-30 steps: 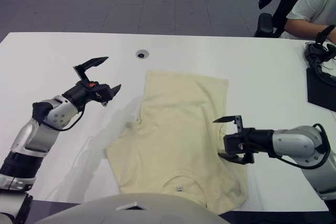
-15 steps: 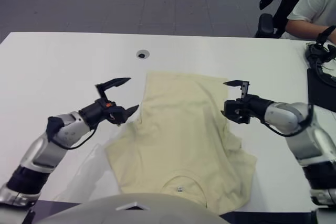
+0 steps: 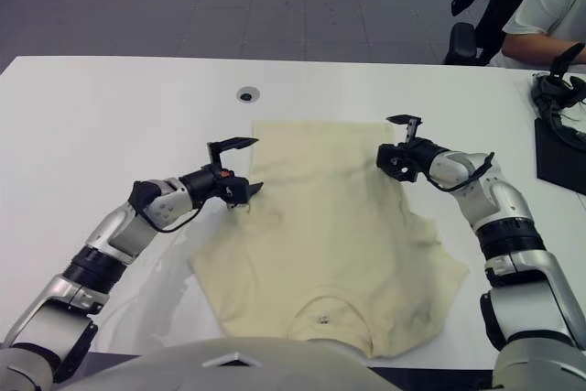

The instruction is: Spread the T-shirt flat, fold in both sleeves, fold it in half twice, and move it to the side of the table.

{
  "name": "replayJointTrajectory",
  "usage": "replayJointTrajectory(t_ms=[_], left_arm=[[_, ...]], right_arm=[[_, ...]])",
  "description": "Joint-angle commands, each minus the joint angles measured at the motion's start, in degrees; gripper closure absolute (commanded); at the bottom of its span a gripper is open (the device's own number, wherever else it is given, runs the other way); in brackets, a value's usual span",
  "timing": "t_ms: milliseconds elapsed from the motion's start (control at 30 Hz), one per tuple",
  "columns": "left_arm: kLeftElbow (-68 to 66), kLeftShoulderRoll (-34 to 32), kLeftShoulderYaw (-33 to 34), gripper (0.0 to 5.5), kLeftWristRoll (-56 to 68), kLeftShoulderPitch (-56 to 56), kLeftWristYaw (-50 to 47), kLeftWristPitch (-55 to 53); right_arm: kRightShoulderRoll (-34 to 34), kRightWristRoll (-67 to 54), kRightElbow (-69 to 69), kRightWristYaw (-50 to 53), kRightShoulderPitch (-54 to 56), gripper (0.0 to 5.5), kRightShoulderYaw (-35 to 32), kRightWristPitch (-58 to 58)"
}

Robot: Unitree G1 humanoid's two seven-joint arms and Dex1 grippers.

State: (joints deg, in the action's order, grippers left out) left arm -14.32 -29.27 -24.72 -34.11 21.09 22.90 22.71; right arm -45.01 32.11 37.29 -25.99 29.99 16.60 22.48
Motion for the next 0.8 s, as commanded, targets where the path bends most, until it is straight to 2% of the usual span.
replayJointTrajectory(t_ms=[33, 200, 367, 633, 733, 800], left_arm=[[-10.7, 1.5, -2.5, 0.12, -3.9, 5.3, -3.2, 1.2], [-18.1, 2.5, -2.5, 0.12, -4.8, 11.1, -7.3, 1.2], [-20.7, 2.3, -2.6, 0.12, -4.7, 12.3, -8.4, 2.1], [-1.3, -2.3, 3.4, 0.12, 2.0, 2.5, -3.4, -0.5], [6.7, -5.3, 8.9, 0.12, 2.6, -2.1, -4.6, -3.4], [13.2, -4.2, 14.1, 0.12, 3.2, -4.6, -8.3, -6.7]], right_arm=[[2.4, 2.2, 6.4, 1.9, 1.7, 0.10, 2.7, 0.1], [3.2, 0.7, 8.3, 2.2, 2.9, 0.10, 3.4, 1.4], [2.7, -0.1, 6.6, 4.2, 2.6, 0.10, 2.4, 1.3], [4.4, -8.2, 2.0, 17.7, 2.3, 0.10, -8.1, 4.1], [4.6, -11.9, -3.1, 19.4, -0.2, 0.10, -11.9, 4.4], [5.5, -15.7, -7.8, 19.9, -2.6, 0.10, -14.8, 4.7]])
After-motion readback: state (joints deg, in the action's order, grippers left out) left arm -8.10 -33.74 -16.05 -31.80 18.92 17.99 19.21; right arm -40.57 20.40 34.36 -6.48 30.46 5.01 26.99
